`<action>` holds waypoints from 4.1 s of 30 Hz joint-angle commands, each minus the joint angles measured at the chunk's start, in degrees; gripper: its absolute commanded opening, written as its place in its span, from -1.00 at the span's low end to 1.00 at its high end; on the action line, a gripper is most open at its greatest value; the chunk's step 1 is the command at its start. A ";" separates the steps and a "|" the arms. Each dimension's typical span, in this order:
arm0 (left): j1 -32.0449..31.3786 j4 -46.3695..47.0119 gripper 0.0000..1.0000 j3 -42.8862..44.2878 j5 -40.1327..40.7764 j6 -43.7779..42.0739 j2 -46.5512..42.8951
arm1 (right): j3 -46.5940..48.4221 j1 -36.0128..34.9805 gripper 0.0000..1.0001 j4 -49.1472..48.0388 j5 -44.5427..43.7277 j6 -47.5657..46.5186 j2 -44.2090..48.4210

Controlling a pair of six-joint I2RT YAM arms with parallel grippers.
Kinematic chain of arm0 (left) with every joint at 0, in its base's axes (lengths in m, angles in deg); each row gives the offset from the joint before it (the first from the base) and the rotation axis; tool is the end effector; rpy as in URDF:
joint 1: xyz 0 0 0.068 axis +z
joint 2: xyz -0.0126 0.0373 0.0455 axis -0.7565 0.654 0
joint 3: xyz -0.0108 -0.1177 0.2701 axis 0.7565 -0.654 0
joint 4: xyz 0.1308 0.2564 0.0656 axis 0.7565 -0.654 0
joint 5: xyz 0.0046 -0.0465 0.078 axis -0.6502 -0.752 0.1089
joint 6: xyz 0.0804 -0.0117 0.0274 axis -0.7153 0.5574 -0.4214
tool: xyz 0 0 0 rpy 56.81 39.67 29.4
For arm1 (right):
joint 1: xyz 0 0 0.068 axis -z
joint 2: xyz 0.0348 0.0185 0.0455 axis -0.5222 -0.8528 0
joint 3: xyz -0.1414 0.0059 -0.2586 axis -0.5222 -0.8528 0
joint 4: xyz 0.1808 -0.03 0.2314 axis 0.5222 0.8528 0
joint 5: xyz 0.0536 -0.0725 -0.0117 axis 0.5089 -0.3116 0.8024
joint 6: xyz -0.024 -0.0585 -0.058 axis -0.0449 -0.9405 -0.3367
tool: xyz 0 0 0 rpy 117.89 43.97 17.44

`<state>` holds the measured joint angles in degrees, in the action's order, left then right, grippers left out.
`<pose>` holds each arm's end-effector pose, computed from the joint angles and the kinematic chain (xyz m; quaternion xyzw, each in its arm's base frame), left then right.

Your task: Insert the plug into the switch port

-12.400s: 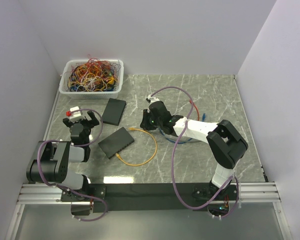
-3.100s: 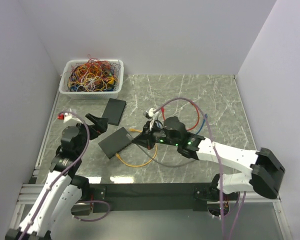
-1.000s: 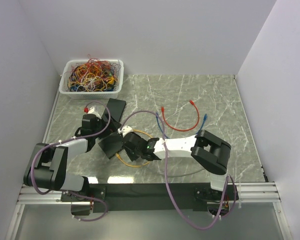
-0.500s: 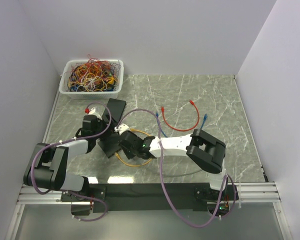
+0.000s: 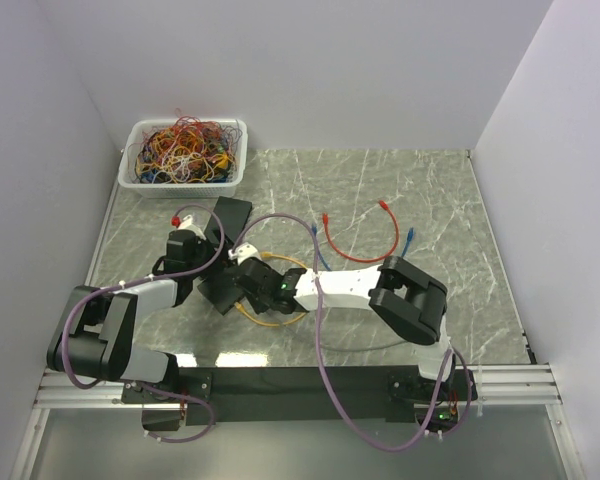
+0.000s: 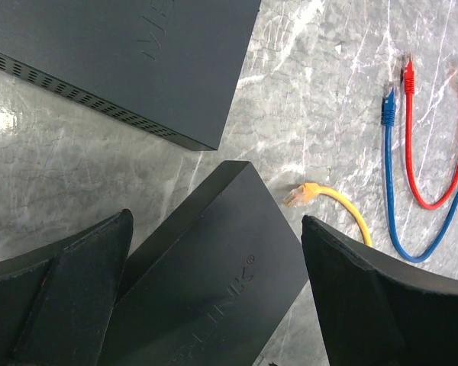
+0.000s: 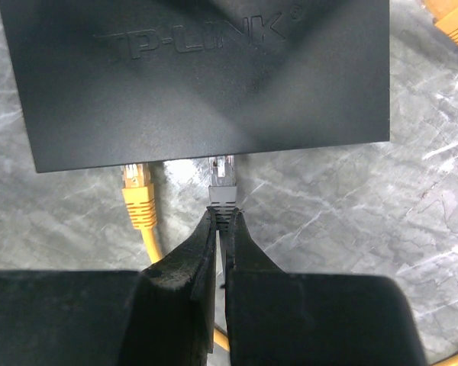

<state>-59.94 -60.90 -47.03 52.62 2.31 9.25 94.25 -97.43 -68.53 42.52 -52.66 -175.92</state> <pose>0.2933 -0.0723 0.1180 -0.1729 0.8598 -0.2878 0.3848 0.2087 0.4258 0.1329 -0.3174 0.8781 0.1583 0.3212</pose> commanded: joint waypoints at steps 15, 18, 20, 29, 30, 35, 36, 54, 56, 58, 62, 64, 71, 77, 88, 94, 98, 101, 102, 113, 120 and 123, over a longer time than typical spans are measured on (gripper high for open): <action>-3.36 2.57 0.82 -1.42 -2.21 1.67 2.34 | 5.09 0.47 -1.00 -5.71 -2.43 -5.30 -1.55; -4.76 3.61 0.72 -2.91 -2.73 2.90 3.13 | 3.69 0.48 -1.00 -7.47 -2.78 -6.09 -0.58; -5.91 3.97 0.63 -3.26 -2.91 3.86 3.75 | 2.99 0.47 -1.00 -8.70 -2.69 -7.05 0.47; -11.36 4.50 0.41 -3.62 -0.98 6.33 6.47 | -0.62 1.53 -1.00 -14.84 -3.48 -8.38 2.23; -12.15 4.59 0.41 -3.70 -0.80 6.42 6.56 | -1.67 1.88 -1.00 -15.73 -3.49 -8.38 2.49; -14.70 5.64 0.28 -4.06 1.13 7.03 9.28 | -5.18 2.76 -1.00 -21.52 -3.75 -8.64 5.47; -15.05 6.08 0.27 -4.40 1.31 7.12 9.81 | -5.97 2.85 -1.00 -22.41 -3.92 -8.73 6.01; -23.40 18.64 0.19 -9.06 2.98 13.71 23.43 | -5.98 8.74 -1.00 -34.01 -2.08 -5.30 8.21; -23.66 20.66 0.18 -9.50 2.80 14.41 24.84 | -5.46 9.09 -1.00 -34.46 -2.60 -5.92 8.21; -24.02 22.07 0.18 -10.21 2.63 14.94 25.54 | -3.53 9.79 -1.00 -33.32 -2.87 -6.36 7.69; -24.11 21.90 0.19 -10.12 2.80 15.47 24.85 | -3.34 10.84 -1.00 -32.52 -2.34 -6.97 6.45; -24.28 20.24 0.25 -9.68 3.15 15.38 23.62 | -5.54 11.02 -1.00 -32.70 -2.17 -6.27 6.28; -24.81 16.28 0.40 -7.84 3.68 15.73 18.61 | -10.38 11.02 -1.00 -34.72 -2.17 -3.90 3.91; -25.16 9.00 0.57 -6.70 6.31 16.09 11.25 | -10.29 10.93 -0.98 -35.16 -2.08 -3.63 3.03; -23.23 -13.33 0.95 4.28 15.11 12.93 -0.12 | -11.52 9.71 -0.59 -34.46 -1.64 -3.55 1.71; -17.08 -18.35 0.95 9.47 14.06 9.33 -0.21 | -11.34 8.65 -0.59 -33.67 -1.55 -3.02 0.48; -13.13 -19.84 0.94 13.07 13.08 6.86 2.78 | -11.17 8.21 -0.60 -33.14 -1.29 -2.67 -0.23; -10.83 -21.52 0.93 15.98 13.44 5.19 5.94 | -11.26 8.03 -0.60 -32.70 -1.46 -2.40 -0.58; -9.79 -23.00 0.93 16.59 13.61 4.75 6.47 | -11.26 8.03 -0.61 -32.44 -1.46 -2.32 -0.49; -2.22 -25.65 0.91 24.86 11.68 -1.13 14.72 | -11.96 7.77 -0.69 -28.57 -2.08 2.25 -0.32; -2.05 -23.63 0.86 24.69 7.90 -1.75 18.60 | -12.48 7.77 -0.74 -25.15 -2.43 4.10 1.26; -2.22 -23.10 0.84 22.93 7.20 -1.49 18.69 | -13.45 7.77 -0.75 -23.48 -2.69 5.24 3.11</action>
<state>-61.82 -80.86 -21.72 62.39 1.75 26.32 81.68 -90.04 -95.66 41.76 -49.38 -175.94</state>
